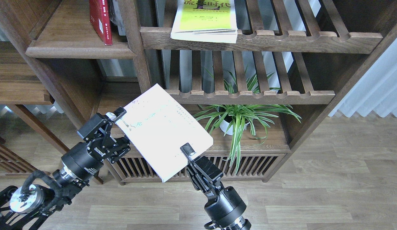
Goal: Organize books on shelf
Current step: 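Bring the white book toward the left gripper and grasp its edge, then release the right gripper and lift the white book with the left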
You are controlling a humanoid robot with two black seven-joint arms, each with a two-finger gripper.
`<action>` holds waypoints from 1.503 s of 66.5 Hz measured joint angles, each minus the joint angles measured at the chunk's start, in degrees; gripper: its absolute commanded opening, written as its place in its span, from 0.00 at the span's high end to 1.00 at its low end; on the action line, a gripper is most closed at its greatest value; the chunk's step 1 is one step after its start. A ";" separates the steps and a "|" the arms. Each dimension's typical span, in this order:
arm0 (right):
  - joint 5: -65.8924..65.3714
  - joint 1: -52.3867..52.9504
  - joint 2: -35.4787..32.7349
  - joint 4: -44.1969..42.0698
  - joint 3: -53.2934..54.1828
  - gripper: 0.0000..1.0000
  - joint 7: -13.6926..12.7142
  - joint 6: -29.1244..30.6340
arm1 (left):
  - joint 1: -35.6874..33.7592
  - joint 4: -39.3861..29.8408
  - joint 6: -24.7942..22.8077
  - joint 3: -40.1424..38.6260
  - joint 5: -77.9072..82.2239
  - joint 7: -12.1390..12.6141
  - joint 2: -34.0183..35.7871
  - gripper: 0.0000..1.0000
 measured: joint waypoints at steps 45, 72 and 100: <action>0.01 -0.07 0.00 0.06 -1.23 0.95 0.00 0.00 | -1.74 0.51 0.00 3.66 0.20 -0.02 -5.33 0.67; -0.04 -0.07 0.00 0.07 -0.62 0.92 -0.13 0.00 | -1.20 0.40 0.00 3.87 0.87 0.00 -3.40 0.89; -0.62 0.32 0.01 -0.79 1.91 0.00 0.19 -3.23 | -1.30 0.50 0.00 3.07 0.84 0.01 -3.31 0.92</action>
